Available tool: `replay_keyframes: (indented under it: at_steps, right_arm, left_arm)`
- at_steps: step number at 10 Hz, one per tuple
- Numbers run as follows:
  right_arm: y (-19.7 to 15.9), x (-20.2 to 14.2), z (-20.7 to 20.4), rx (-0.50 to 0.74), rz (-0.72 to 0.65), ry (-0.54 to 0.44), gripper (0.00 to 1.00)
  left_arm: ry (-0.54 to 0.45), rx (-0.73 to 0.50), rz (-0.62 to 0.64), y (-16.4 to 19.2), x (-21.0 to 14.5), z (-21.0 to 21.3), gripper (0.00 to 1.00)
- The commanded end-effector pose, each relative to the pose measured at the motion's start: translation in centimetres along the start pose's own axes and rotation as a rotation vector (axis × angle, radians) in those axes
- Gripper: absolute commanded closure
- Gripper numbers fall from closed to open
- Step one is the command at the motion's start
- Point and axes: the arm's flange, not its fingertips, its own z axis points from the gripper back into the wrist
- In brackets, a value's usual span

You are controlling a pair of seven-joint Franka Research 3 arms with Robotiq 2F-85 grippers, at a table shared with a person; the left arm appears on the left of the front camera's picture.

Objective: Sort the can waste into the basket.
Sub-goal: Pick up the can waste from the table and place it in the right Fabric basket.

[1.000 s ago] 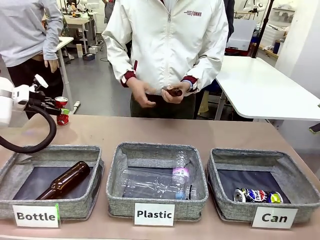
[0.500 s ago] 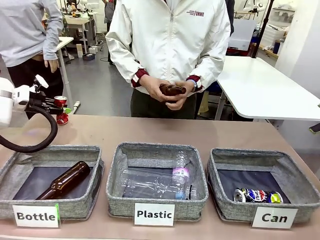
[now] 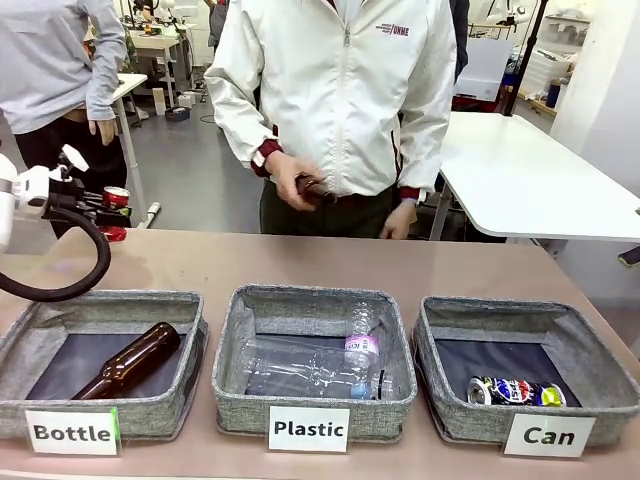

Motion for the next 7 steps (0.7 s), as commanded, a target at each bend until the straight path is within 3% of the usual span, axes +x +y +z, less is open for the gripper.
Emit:
replay_keyframes:
  at_steps: [1,2,4,6,7]
  right_arm:
    - [0.0,-0.1,0.2,-0.014,0.019,0.005,0.00]
    - [0.0,-0.1,0.2,-0.014,0.019,0.005,0.00]
    - [0.0,-0.1,0.2,-0.014,0.019,0.005,0.00]
    - [0.0,-0.1,0.2,-0.014,0.019,0.005,0.00]
    - [0.0,-0.1,0.2,-0.014,0.019,0.005,0.00]
  left_arm:
    - [-0.040,-0.132,0.044,-2.5,2.4,5.4,1.00]
    - [-0.046,-0.214,0.077,-4.5,4.0,9.8,1.00]
    - [0.049,-0.432,0.162,-10.5,5.1,19.4,1.00]
    - [0.111,-0.448,0.127,-13.8,4.2,26.4,1.00]
    - [0.148,-0.482,0.031,-14.0,3.9,31.0,1.00]
